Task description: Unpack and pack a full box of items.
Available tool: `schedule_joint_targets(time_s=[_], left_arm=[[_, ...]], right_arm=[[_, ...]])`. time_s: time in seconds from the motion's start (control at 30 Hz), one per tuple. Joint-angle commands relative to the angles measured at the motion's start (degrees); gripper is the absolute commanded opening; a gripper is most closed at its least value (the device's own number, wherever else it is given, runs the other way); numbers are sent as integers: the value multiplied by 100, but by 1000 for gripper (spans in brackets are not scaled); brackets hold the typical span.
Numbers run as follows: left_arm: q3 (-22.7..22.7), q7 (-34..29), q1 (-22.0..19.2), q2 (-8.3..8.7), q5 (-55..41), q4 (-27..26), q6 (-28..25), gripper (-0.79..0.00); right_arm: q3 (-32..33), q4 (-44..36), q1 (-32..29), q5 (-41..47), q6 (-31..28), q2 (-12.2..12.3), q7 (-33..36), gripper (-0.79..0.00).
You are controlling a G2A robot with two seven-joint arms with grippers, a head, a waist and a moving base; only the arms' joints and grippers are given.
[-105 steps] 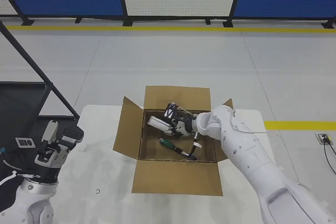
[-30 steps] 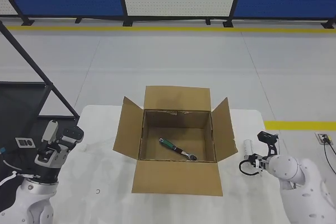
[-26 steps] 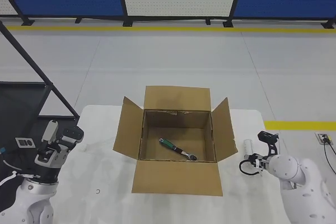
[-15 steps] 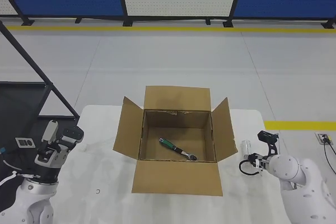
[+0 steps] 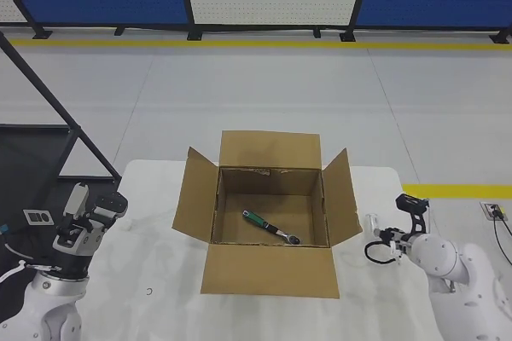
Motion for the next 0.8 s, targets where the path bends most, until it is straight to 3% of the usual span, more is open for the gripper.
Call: schedule_joint_targets(time_s=[0.0,0.03,0.13,0.33,0.5,0.57,0.77], left_arm=[[0,-1,0,0,0,0,0,0],[0,-1,0,0,0,0,0,0],[0,-1,0,0,0,0,0,0],[0,-1,0,0,0,0,0,0],[0,-1,0,0,0,0,0,0],[0,-1,0,0,0,0,0,0],[0,-1,0,0,0,0,0,0]], right_arm=[[11,-434,-144,-41,74,4,-159,-403],[22,-695,-228,-63,106,7,-241,-394],[26,-1586,-498,-150,88,17,-412,-197],[-127,-3251,-715,-539,-34,40,-511,-209],[-608,-4057,-326,-818,-368,43,-335,-240],[-911,-4128,-14,-945,-590,39,-147,-308],[-2197,-3311,1457,-1023,-1069,-82,566,-231]])
